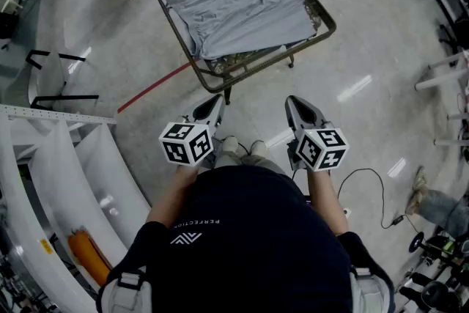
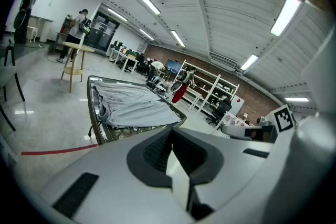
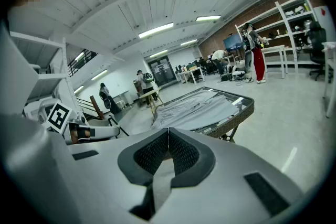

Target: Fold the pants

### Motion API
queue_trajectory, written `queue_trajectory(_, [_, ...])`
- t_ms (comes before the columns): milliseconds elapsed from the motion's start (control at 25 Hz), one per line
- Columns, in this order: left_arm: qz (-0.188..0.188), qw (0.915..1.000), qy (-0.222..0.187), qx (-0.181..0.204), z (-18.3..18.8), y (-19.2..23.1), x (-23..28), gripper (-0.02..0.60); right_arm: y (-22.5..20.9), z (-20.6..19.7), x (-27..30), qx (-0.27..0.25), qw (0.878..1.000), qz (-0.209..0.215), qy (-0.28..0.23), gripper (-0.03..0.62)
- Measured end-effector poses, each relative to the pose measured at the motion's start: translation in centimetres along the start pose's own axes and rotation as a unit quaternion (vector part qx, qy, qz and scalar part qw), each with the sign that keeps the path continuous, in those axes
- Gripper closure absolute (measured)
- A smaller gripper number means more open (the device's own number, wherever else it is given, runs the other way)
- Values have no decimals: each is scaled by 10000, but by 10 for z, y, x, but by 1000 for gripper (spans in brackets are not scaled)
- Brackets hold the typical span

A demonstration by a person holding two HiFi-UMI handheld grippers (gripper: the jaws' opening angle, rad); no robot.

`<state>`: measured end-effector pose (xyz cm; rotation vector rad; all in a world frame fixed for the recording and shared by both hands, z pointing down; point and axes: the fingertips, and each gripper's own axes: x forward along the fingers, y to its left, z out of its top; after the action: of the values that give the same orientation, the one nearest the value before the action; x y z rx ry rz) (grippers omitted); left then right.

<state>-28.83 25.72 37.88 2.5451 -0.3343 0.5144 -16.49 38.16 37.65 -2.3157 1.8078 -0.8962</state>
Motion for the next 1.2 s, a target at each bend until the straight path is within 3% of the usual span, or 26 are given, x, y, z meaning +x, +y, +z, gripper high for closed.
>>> queue_trajectory(360, [173,9996,190,144,-11,0,3,575,-3,-6,1,-145,9998,-6,126,559])
queue_trajectory(600, [291,9986,261,351,-15,4,1,574,-10,0,-6,142,9997,171,-114,556])
queue_trajectory(1200, [358,9978,379,404,-26,-8,22,572,-47,-6,-16,-80,9996,227,129,556])
